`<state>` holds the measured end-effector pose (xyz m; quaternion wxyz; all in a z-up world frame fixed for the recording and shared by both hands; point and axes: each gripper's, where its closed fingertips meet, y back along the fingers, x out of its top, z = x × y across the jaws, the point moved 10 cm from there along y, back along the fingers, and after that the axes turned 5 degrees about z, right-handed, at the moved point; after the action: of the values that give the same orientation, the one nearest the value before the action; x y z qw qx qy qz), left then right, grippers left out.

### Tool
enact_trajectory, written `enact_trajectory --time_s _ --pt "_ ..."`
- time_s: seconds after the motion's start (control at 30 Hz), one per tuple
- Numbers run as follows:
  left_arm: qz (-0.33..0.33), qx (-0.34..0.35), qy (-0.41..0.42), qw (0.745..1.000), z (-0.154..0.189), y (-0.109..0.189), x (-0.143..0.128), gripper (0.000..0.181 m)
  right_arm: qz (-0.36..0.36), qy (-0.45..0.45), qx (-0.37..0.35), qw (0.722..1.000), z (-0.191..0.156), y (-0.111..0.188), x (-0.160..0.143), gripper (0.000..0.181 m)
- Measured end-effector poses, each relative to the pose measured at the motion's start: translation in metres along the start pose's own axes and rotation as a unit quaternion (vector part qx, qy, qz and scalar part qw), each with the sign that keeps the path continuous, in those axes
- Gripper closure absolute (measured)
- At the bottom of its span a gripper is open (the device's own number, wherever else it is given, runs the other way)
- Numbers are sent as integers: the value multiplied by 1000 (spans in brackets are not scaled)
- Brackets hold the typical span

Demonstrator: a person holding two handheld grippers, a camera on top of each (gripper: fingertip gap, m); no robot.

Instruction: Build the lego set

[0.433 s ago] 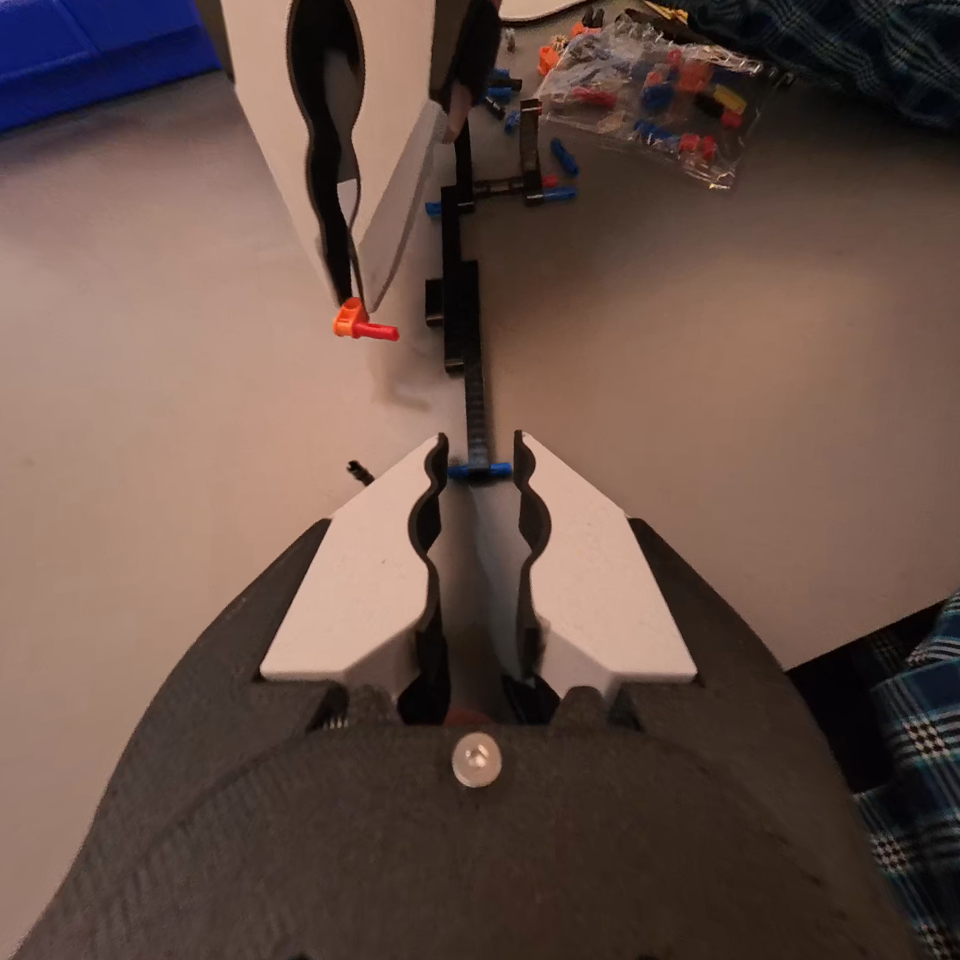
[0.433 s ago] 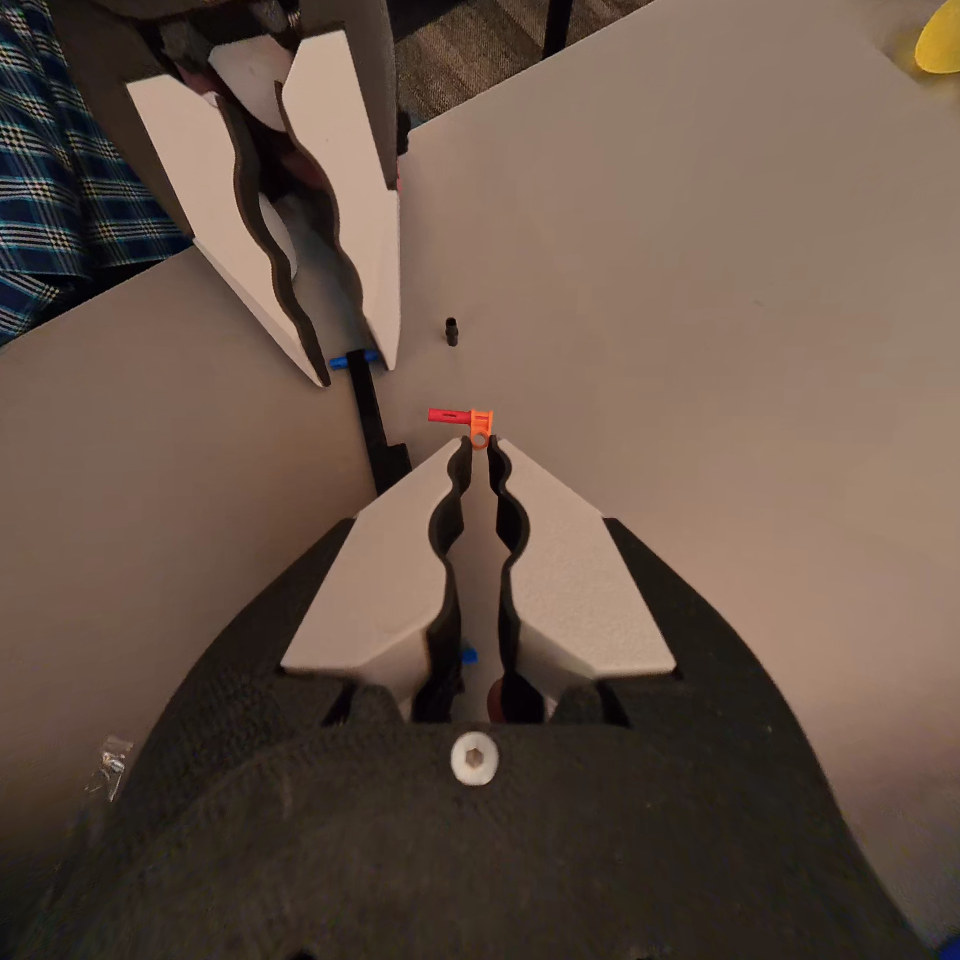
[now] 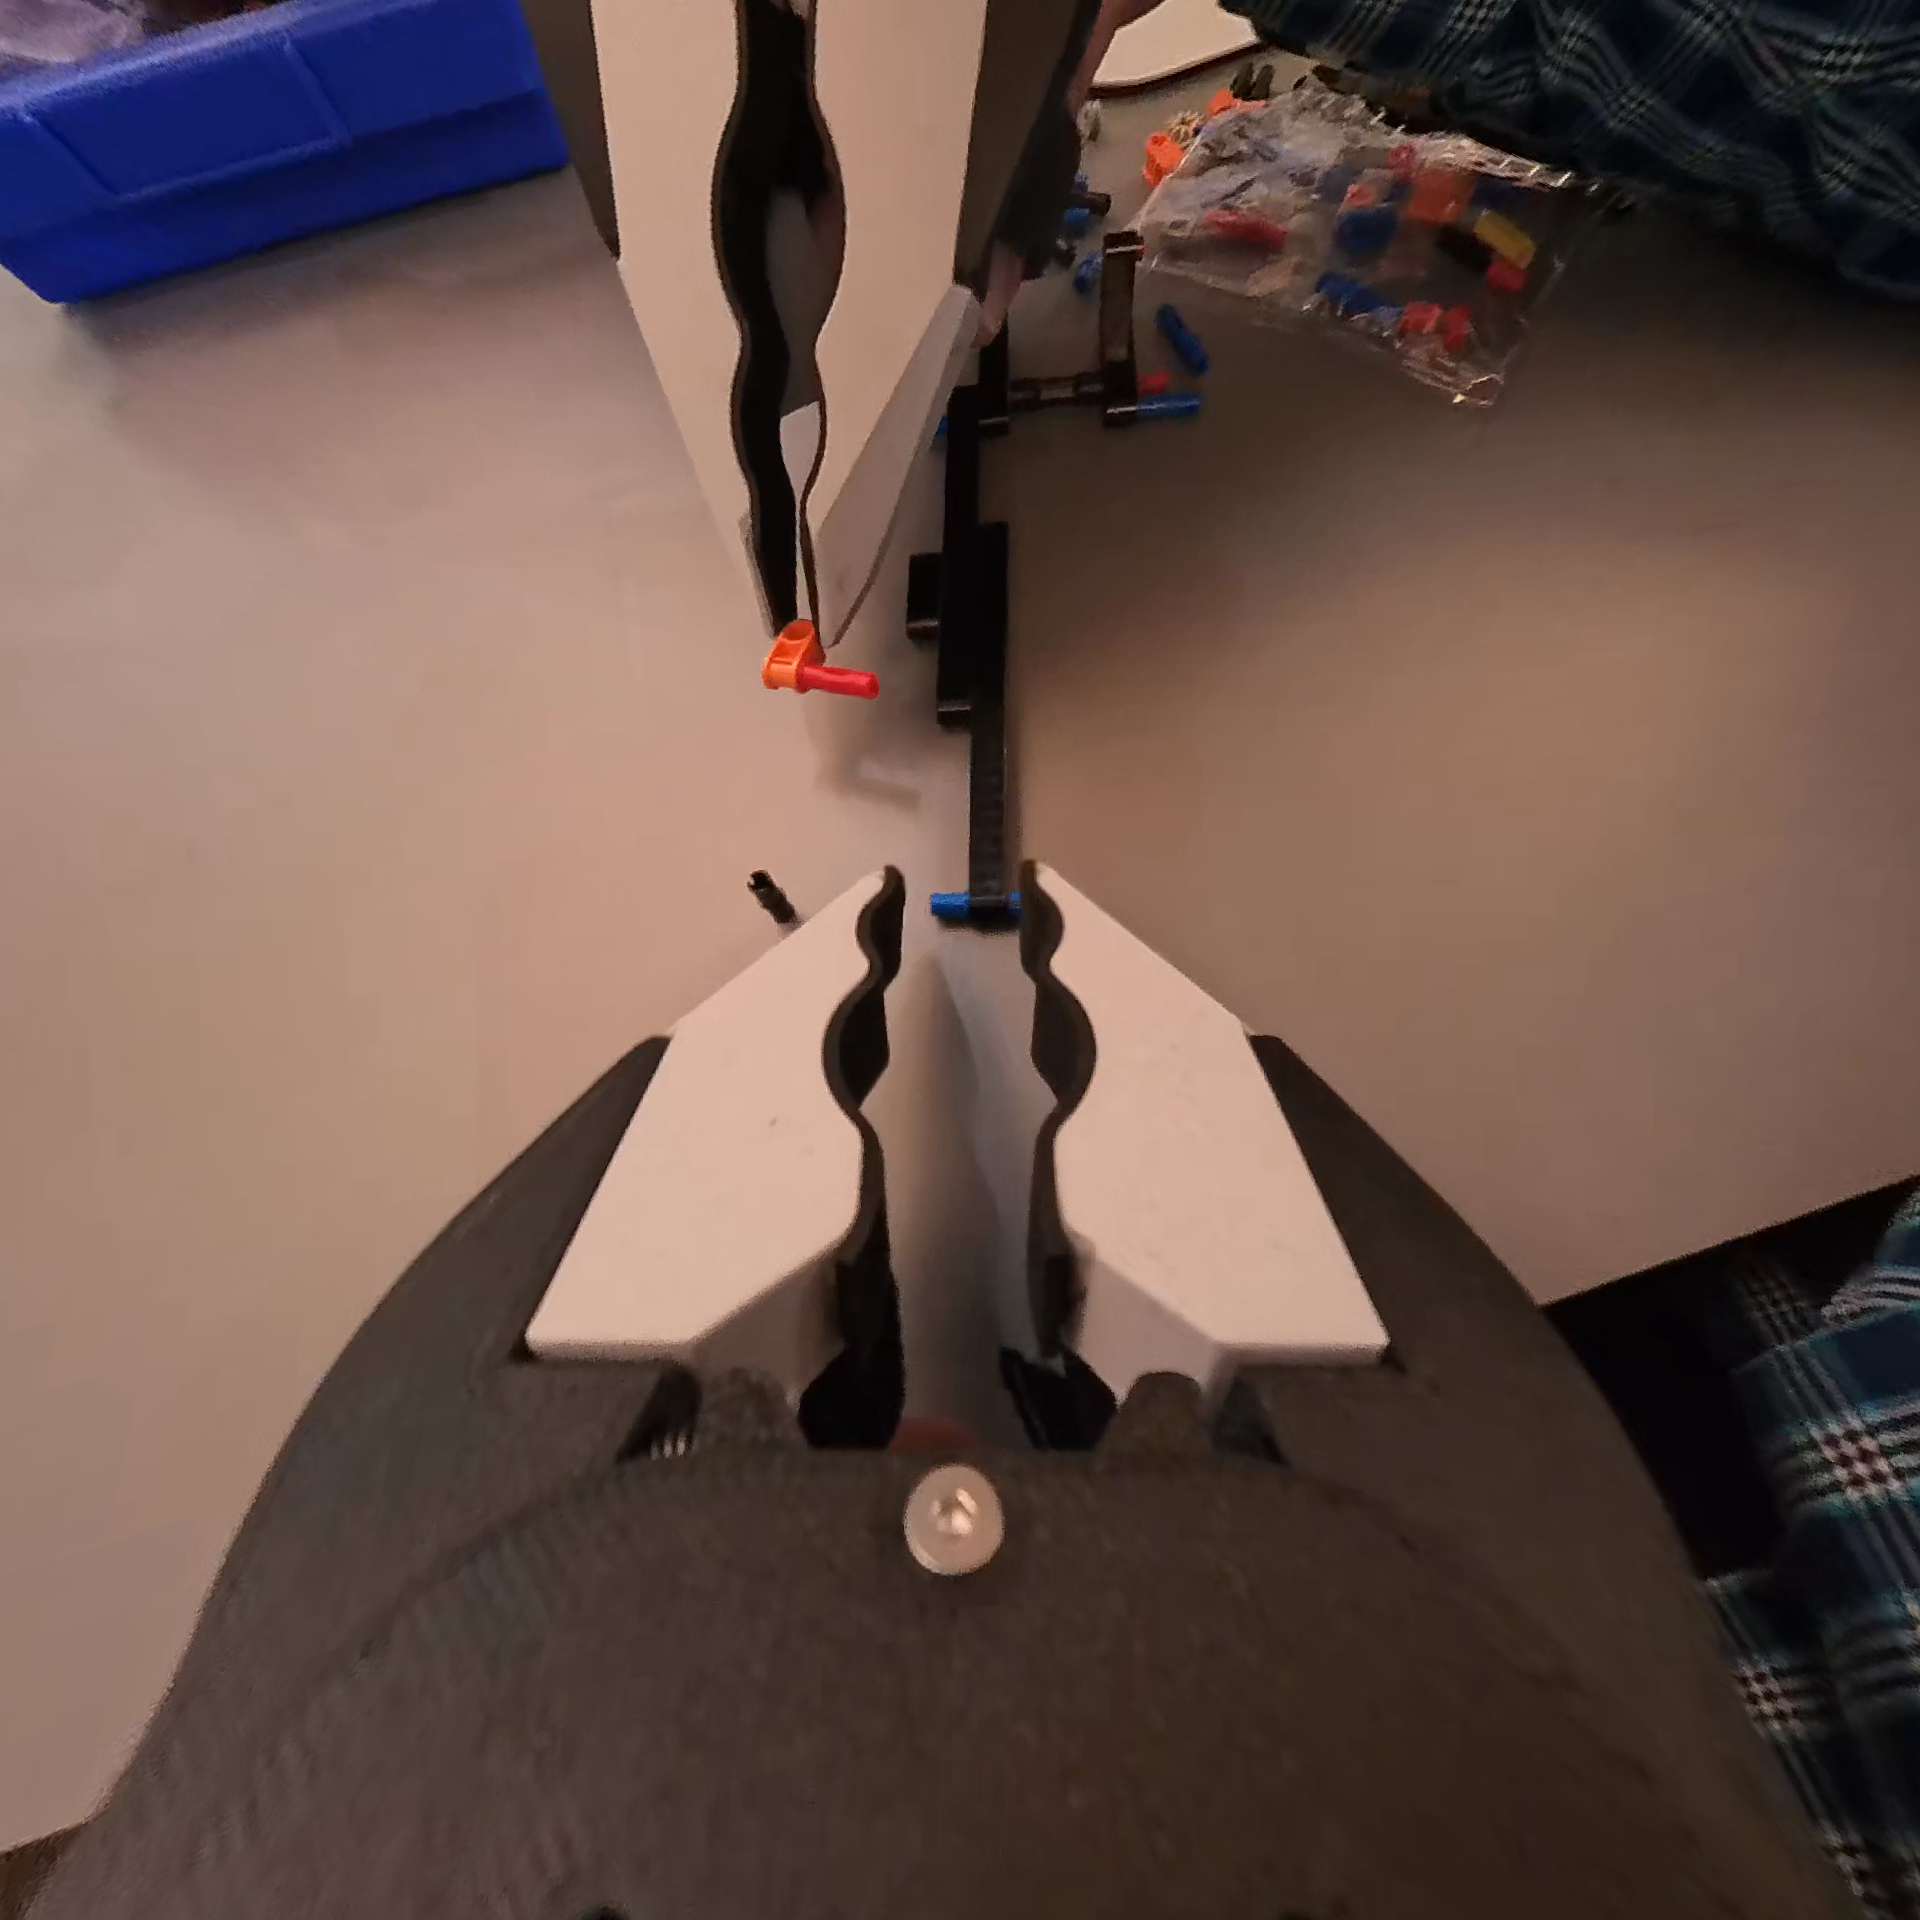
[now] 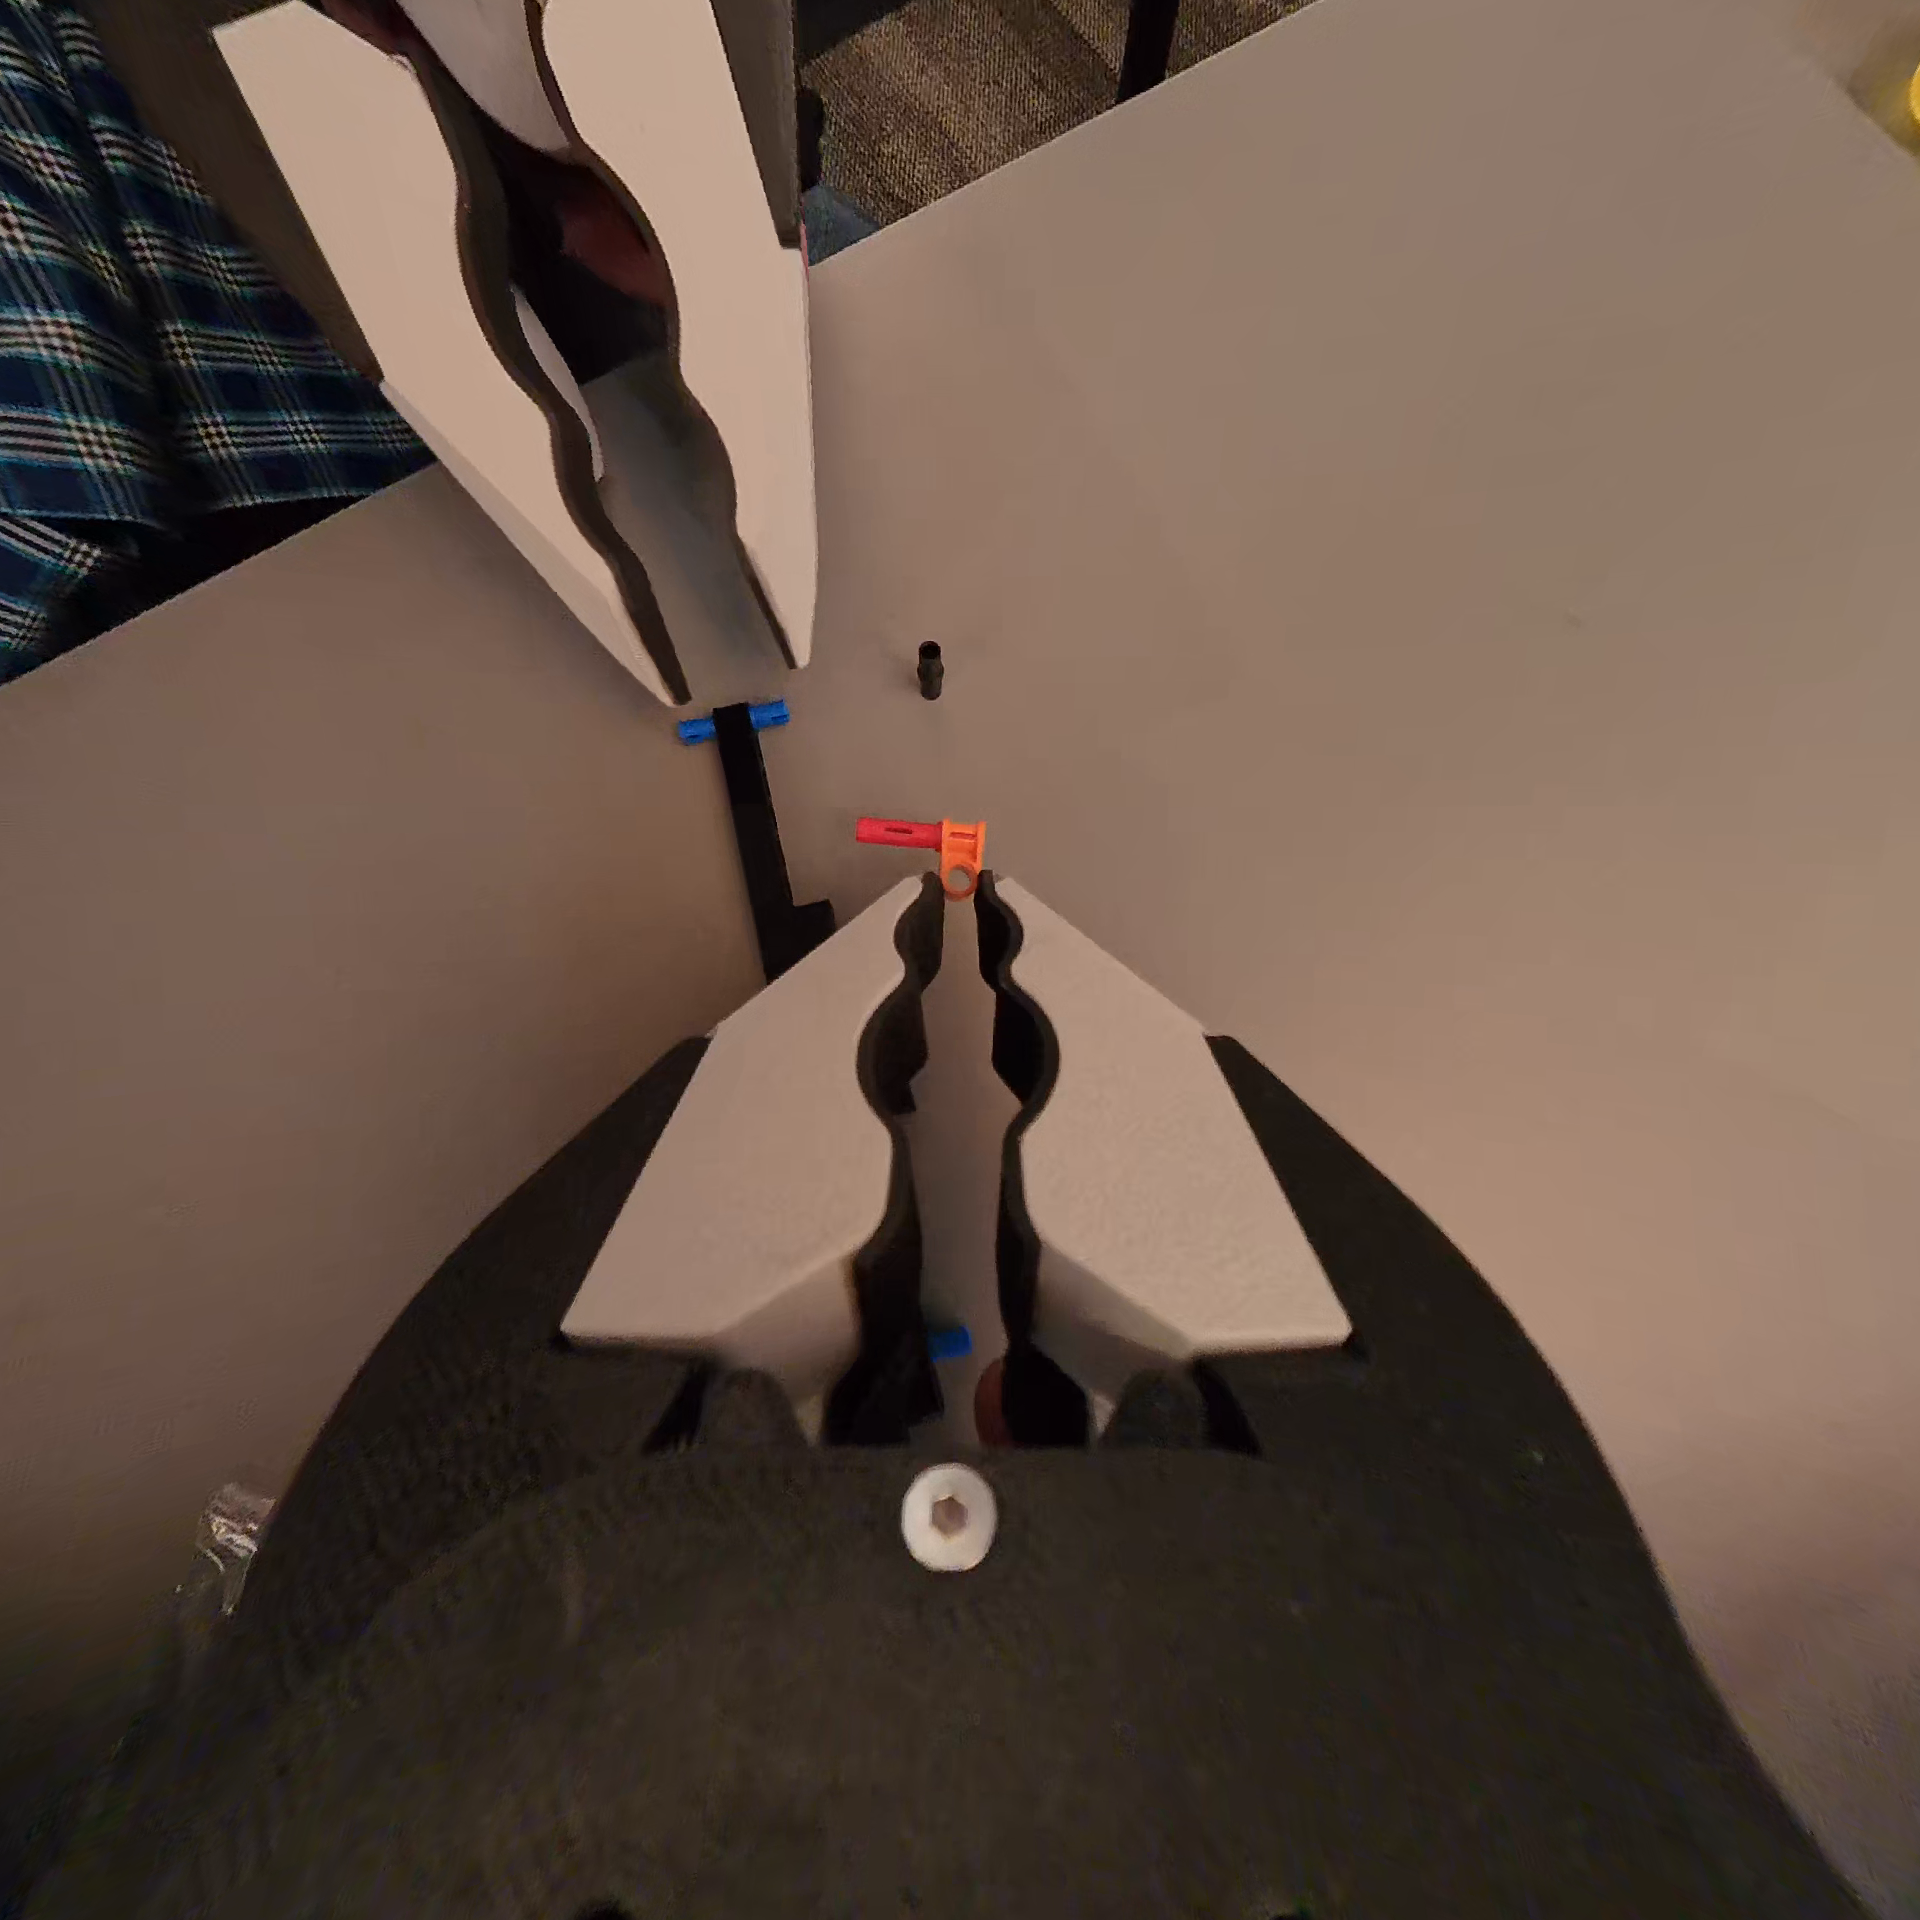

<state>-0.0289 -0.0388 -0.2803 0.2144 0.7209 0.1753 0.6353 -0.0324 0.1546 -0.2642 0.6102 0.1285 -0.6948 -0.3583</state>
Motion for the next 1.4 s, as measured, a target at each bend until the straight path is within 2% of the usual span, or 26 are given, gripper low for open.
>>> enact_trajectory --time_s 0.03,0.2,0.8,1.4 --pt "-3 6 3 1000 0 -1 -1 162 1 1 -1 1000 0 0 0 178" --pt "-23 16 7 1000 -1 -3 -3 161 3 4 -3 1000 -1 2 3 178" --pt "-25 21 3 999 -5 -14 13 158 11 3 -12 1000 1 10 3 178" --pt "-47 29 3 998 -2 -27 17 157 15 2 -19 1000 1 16 2 178"
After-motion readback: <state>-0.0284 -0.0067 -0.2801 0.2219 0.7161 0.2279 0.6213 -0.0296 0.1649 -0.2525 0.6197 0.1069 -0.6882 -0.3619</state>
